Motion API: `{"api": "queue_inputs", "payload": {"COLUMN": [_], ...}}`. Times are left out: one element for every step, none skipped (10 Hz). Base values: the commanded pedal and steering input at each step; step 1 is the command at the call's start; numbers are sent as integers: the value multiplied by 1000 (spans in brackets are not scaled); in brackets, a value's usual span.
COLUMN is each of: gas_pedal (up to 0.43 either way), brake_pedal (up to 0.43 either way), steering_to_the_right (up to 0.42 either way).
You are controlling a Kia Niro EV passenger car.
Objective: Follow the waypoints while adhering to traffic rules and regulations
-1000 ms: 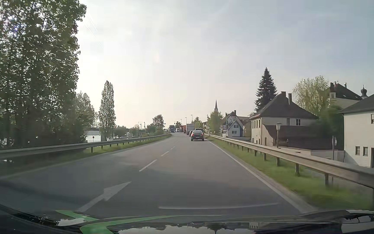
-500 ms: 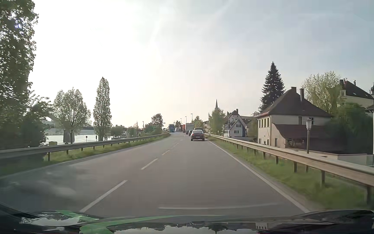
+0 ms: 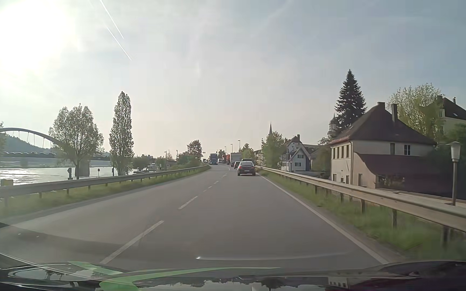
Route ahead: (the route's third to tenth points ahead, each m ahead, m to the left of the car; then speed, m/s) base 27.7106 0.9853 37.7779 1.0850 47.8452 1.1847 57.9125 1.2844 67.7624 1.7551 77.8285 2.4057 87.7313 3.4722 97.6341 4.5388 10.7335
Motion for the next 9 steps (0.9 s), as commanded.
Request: {"api": "queue_inputs", "payload": {"gas_pedal": [0,0,0,0,8,20,20,20,47], "brake_pedal": [0,0,0,0,0,0,0,0,0], "steering_to_the_right": [4,4,4,4,4,4,4,4,4]}}
